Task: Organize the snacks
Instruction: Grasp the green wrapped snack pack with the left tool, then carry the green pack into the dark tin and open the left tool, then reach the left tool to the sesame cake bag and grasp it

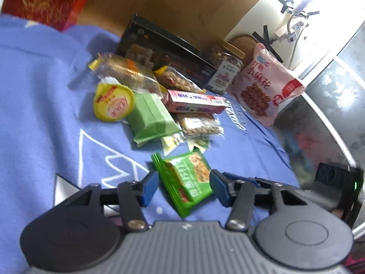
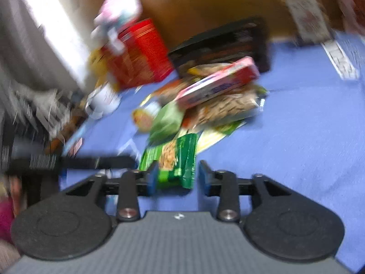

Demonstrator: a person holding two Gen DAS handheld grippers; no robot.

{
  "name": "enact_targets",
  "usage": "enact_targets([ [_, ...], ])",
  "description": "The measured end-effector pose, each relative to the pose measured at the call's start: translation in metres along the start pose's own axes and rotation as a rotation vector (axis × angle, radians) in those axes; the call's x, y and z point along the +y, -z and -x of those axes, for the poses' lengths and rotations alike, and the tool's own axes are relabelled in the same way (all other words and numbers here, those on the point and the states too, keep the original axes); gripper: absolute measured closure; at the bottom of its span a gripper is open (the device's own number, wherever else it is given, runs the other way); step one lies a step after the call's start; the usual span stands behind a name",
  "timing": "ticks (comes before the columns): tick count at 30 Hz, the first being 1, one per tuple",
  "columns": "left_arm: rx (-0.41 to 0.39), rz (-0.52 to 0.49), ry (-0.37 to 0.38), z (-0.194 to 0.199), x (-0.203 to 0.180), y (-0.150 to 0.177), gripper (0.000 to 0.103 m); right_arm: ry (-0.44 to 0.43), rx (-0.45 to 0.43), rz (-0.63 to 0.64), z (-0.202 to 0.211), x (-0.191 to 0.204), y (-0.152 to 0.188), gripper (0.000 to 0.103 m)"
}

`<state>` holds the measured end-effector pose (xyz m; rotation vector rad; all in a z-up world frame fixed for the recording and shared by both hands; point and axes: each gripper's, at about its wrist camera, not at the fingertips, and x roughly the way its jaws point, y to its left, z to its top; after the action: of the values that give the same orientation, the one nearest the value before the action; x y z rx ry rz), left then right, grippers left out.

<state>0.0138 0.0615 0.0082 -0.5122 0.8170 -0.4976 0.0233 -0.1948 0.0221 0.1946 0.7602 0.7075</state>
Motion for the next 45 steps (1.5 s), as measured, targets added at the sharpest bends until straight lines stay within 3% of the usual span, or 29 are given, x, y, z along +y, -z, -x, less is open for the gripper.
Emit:
enact_targets([
  [7,0.053,0.031,0.017,-0.013,-0.002,-0.003,0.053,0.045,0.046,0.285,-0.007,0.014,0.007,0.046],
  [10,0.053,-0.005,-0.002,-0.021,-0.007,-0.005,0.065,0.065,0.035,0.436,-0.020,0.023,0.016,0.047],
  [12,0.048,-0.015,-0.028,-0.022,-0.009,-0.006,0.071,0.087,0.029,0.482,-0.026,0.032,0.017,0.052],
  [14,0.045,-0.020,-0.035,-0.018,-0.010,-0.010,0.072,0.085,0.024,0.460,-0.028,0.032,0.012,0.058],
  [19,-0.027,-0.122,-0.023,0.001,-0.030,-0.038,0.072,0.064,-0.071,0.419,-0.018,0.033,-0.010,0.059],
  [23,-0.106,-0.211,-0.035,-0.003,-0.045,-0.092,0.072,0.102,-0.152,0.470,-0.026,0.030,-0.051,0.059],
  [26,-0.162,-0.250,-0.064,-0.025,-0.048,-0.142,0.071,0.129,-0.205,0.450,-0.045,0.017,-0.101,0.059],
  [28,-0.170,-0.242,-0.082,-0.047,-0.042,-0.174,0.071,0.138,-0.198,0.408,-0.062,0.002,-0.137,0.059],
  [32,-0.119,-0.191,-0.113,-0.091,-0.023,-0.215,0.070,0.157,-0.098,0.285,-0.107,-0.032,-0.190,0.058],
  [34,-0.091,-0.175,-0.119,-0.105,-0.015,-0.222,0.069,0.183,-0.061,0.285,-0.124,-0.038,-0.199,0.056],
  [36,-0.061,-0.171,-0.132,-0.114,-0.010,-0.222,0.068,0.187,-0.063,0.282,-0.130,-0.037,-0.202,0.044],
  [39,-0.061,-0.190,-0.146,-0.114,-0.008,-0.217,0.066,0.206,-0.086,0.296,-0.128,-0.033,-0.202,0.042],
  [45,-0.152,-0.176,-0.108,-0.052,0.008,-0.195,0.061,0.202,-0.175,0.342,-0.084,-0.019,-0.165,0.042],
])
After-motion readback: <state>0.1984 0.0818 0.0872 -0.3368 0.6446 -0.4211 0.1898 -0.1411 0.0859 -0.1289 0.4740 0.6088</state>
